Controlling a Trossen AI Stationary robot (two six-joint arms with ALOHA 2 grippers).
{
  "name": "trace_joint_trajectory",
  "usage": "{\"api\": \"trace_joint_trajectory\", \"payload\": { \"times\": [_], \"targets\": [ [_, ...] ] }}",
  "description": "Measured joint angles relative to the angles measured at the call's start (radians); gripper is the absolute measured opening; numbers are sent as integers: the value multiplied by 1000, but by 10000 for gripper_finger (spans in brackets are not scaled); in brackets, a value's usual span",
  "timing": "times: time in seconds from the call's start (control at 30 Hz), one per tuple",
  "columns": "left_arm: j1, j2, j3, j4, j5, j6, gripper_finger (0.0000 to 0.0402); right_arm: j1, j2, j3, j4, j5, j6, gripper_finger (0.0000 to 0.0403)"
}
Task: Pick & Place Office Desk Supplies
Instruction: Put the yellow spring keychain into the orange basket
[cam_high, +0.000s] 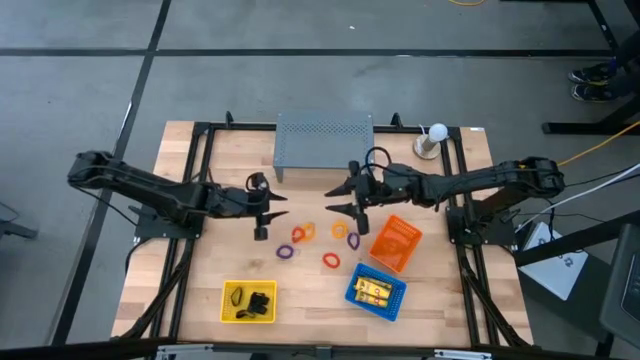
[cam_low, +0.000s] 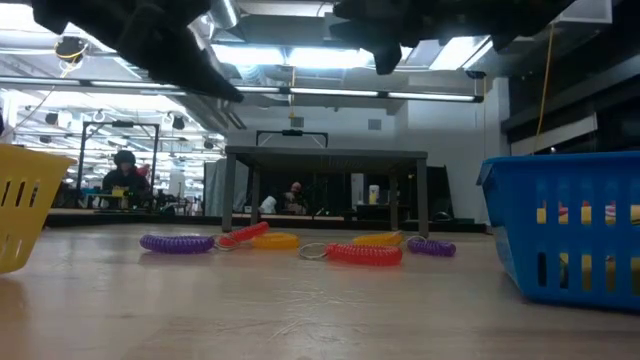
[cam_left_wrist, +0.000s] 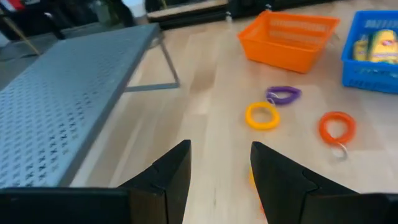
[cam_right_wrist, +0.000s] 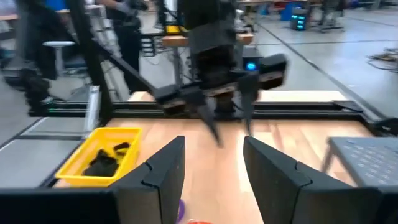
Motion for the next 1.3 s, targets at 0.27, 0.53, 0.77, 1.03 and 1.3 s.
{"api": "trace_joint_trajectory", "payload": {
  "times": [0.27,0.53,0.77,1.03,1.3],
  "targets": [
    [-9,13,-100,161,-9,-27,162,7,0,-2,12,-37,13,165],
    [-8,15,-109,197,-22,-24,162,-2,45,36,-219,270,103,165],
    [-5,15,-109,207,-24,2,162,-1,230,290,-696,382,102,165],
    [24,15,-109,206,-10,29,162,44,394,422,-975,257,202,165],
    [37,15,-109,192,20,29,162,74,443,422,-1002,269,266,165]
  ]
}}
